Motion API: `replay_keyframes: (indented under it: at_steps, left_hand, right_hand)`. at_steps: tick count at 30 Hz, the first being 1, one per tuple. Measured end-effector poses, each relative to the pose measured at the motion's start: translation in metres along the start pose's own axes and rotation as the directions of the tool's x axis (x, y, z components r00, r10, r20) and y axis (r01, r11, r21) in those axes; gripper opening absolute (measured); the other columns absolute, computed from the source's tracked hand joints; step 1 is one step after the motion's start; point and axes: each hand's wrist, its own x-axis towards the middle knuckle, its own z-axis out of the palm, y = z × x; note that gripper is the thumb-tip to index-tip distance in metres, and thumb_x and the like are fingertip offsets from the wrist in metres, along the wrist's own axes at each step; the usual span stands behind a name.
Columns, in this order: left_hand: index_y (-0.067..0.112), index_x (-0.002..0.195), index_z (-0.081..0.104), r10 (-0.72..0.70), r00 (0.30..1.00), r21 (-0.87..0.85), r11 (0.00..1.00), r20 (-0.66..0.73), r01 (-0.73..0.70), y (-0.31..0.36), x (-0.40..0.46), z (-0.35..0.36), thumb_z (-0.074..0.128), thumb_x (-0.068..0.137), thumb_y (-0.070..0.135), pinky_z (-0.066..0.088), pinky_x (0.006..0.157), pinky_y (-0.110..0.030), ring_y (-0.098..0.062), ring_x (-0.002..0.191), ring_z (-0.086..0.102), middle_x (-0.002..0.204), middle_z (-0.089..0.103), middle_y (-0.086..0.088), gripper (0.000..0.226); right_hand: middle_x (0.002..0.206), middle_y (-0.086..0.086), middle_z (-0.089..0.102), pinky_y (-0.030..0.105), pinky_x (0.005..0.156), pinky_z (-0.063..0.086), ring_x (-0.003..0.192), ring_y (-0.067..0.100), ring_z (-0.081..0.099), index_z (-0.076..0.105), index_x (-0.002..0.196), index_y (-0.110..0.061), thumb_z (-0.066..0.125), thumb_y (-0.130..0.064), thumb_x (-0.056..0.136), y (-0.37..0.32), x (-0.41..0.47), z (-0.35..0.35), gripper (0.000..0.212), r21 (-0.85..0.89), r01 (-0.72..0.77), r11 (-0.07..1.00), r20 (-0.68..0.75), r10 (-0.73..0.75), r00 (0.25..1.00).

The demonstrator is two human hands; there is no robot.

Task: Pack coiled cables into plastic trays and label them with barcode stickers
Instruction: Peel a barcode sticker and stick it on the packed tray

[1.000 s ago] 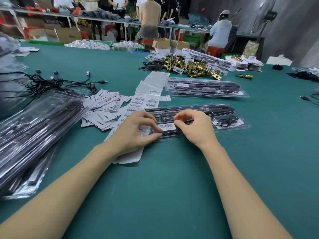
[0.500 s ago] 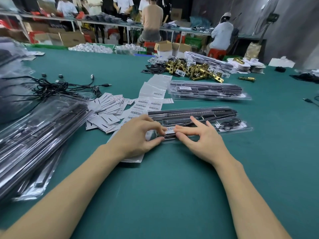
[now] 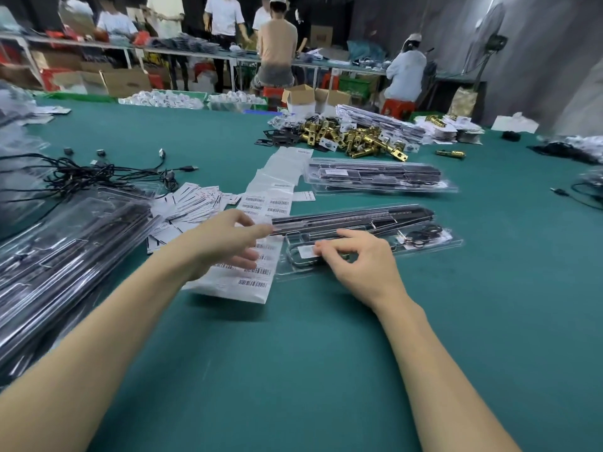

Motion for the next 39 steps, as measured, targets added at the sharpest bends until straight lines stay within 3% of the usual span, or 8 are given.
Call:
replay_keyframes:
  at_steps: [9,14,18,22,24,27,31,39]
  left_hand:
    - [0.005,0.123,0.051,-0.126,0.982,-0.346,0.923,0.141,0.169,0.007,-0.006,0.001,0.068,0.090,0.042,0.061,0.060,-0.027,-0.022,0.074,0.072,0.101,0.074,-0.023,0.052]
    - [-0.002,0.131,0.042,-0.151,0.951,-0.595,0.750,0.271,0.289,0.010,-0.007,-0.007,0.072,0.083,0.039,0.049,0.043,-0.019,-0.021,0.063,0.065,0.115,0.063,-0.034,0.070]
    - [-0.003,0.127,0.050,-0.139,0.948,-0.679,0.669,0.285,0.302,0.010,-0.004,0.002,0.074,0.081,0.035,0.034,0.037,-0.014,-0.011,0.056,0.049,0.094,0.060,-0.015,0.065]
    - [0.015,0.120,0.056,0.002,0.978,-0.540,0.834,0.207,0.112,0.018,-0.014,0.027,0.083,0.061,0.033,0.051,0.059,-0.024,-0.013,0.073,0.057,0.097,0.058,-0.003,0.067]
    - [0.022,0.121,0.045,0.043,0.975,-0.595,0.798,0.218,0.097,0.017,-0.017,0.044,0.086,0.057,0.025,0.060,0.076,-0.040,-0.025,0.091,0.070,0.113,0.063,-0.004,0.076]
    - [0.024,0.122,0.035,0.111,0.970,-0.767,0.634,0.216,0.098,0.017,-0.014,0.064,0.079,0.075,0.008,0.061,0.076,-0.047,-0.036,0.087,0.074,0.103,0.074,-0.015,0.065]
    - [0.018,0.119,0.034,0.049,0.992,-0.820,0.568,0.115,0.067,0.017,-0.006,0.070,0.058,0.093,-0.007,0.062,0.075,-0.042,-0.038,0.074,0.073,0.099,0.072,-0.018,0.043]
    - [0.016,0.102,0.040,0.142,0.982,-0.864,0.503,0.122,0.035,0.033,0.017,0.046,0.057,0.097,0.003,0.062,0.074,-0.031,-0.044,0.105,0.068,0.093,0.072,-0.012,0.022]
  right_hand:
    - [0.076,-0.019,0.072,0.018,0.073,0.047,0.088,-0.001,0.059,0.078,0.078,-0.028,0.064,-0.043,0.083,0.000,0.001,0.002,0.021,0.026,0.015,1.000,-0.122,-0.011,0.992]
    - [0.088,-0.025,0.072,0.022,0.087,0.048,0.099,0.000,0.060,0.078,0.084,-0.032,0.063,-0.045,0.084,-0.005,-0.001,0.003,0.019,0.002,0.075,0.997,-0.055,-0.074,0.996]
    - [0.090,-0.019,0.073,0.026,0.089,0.049,0.099,0.003,0.062,0.078,0.086,-0.029,0.065,-0.037,0.088,-0.010,-0.002,0.003,0.016,0.072,0.176,0.982,-0.179,-0.161,0.971]
    - [0.095,-0.014,0.075,0.030,0.095,0.049,0.102,0.004,0.063,0.078,0.089,-0.020,0.064,-0.027,0.089,-0.016,0.000,0.004,0.016,0.110,0.280,0.954,-0.274,-0.241,0.931]
    - [0.098,-0.012,0.075,0.029,0.099,0.048,0.106,0.001,0.062,0.079,0.091,-0.017,0.062,-0.025,0.090,-0.017,-0.001,0.006,0.019,0.133,0.292,0.947,-0.296,-0.243,0.924]
    - [0.095,-0.006,0.076,0.030,0.095,0.051,0.107,0.010,0.066,0.078,0.084,-0.013,0.058,-0.023,0.090,-0.021,-0.002,0.006,0.024,0.224,0.278,0.934,-0.357,-0.187,0.915]
    - [0.057,0.007,0.060,0.042,0.061,0.046,0.061,0.026,0.057,0.060,0.055,-0.002,0.052,-0.030,0.091,-0.022,-0.001,0.008,0.046,0.248,0.210,0.946,-0.512,-0.056,0.857]
    - [0.047,0.002,0.059,0.028,0.055,0.044,0.041,0.011,0.048,0.060,0.044,-0.016,0.045,-0.041,0.085,-0.014,0.014,0.010,0.050,0.488,-0.221,0.844,-0.285,0.394,0.874]
